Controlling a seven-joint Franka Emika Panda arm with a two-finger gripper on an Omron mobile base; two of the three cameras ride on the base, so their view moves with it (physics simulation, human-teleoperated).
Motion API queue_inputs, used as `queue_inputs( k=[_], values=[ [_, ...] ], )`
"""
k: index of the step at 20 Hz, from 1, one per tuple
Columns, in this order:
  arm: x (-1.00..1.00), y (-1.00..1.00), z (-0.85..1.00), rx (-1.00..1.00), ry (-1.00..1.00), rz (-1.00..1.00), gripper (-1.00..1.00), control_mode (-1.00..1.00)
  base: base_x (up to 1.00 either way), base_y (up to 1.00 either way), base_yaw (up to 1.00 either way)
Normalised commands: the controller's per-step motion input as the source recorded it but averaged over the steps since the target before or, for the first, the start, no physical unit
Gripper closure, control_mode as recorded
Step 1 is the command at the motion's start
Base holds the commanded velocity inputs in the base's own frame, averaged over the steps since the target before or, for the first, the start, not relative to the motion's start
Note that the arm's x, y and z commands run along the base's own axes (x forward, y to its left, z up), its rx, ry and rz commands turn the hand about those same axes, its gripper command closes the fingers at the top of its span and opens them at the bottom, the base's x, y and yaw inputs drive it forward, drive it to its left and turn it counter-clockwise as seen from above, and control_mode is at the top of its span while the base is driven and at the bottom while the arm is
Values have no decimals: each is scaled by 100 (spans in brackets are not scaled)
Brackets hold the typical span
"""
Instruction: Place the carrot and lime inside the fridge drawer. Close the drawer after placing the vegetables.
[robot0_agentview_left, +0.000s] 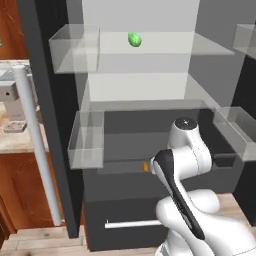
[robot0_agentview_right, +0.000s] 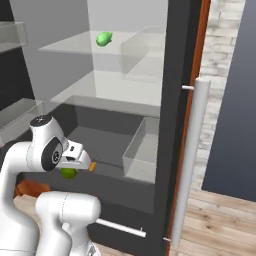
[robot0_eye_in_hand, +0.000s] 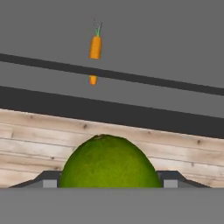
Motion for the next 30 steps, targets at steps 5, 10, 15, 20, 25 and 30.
queue_inputs(
  k=[5,10,15,20,25,30],
  values=[
    [0,0,0,0,0,0,100,100,32,-51,22],
    [0,0,0,0,0,0,100,100,29,-39,19],
    [0,0,0,0,0,0,100,100,23,-14,15],
    [0,0,0,0,0,0,100,100,3,-3,0],
    [0,-4,23,1,-2,0,100,-100,0,-10,0],
    [21,-7,99,0,-5,0,100,-100,0,0,0]
  ],
)
